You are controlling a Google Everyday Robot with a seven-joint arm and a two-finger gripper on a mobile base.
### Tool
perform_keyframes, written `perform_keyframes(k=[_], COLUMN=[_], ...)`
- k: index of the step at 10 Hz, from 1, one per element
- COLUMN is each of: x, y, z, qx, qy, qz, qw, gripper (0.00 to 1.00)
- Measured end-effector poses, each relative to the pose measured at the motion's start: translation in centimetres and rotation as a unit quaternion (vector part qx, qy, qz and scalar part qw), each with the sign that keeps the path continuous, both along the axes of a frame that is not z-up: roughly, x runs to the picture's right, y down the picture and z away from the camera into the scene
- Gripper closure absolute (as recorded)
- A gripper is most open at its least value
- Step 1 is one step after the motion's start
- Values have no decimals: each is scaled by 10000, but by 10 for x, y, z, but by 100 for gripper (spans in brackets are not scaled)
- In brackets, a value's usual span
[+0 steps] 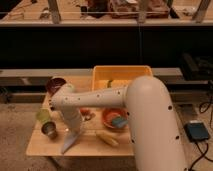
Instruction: Wipe table surface with towel
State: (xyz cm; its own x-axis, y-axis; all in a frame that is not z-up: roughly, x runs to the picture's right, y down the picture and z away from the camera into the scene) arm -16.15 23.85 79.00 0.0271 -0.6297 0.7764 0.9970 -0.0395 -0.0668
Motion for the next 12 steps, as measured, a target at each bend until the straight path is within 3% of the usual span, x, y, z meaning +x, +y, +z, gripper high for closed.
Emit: perform_keyframes(k=[3,5,8,10,12], x=[10,36,93,125,134], y=[31,36,25,6,-10], z=[-15,-16,-12,-2,10], qx=[-112,-119,-1,86,148], qy=[-113,-14,378,653,722], qz=[-193,-164,160,522,759], qw=[9997,9998,9992,9965,9944], gripper=[100,100,100,100,100])
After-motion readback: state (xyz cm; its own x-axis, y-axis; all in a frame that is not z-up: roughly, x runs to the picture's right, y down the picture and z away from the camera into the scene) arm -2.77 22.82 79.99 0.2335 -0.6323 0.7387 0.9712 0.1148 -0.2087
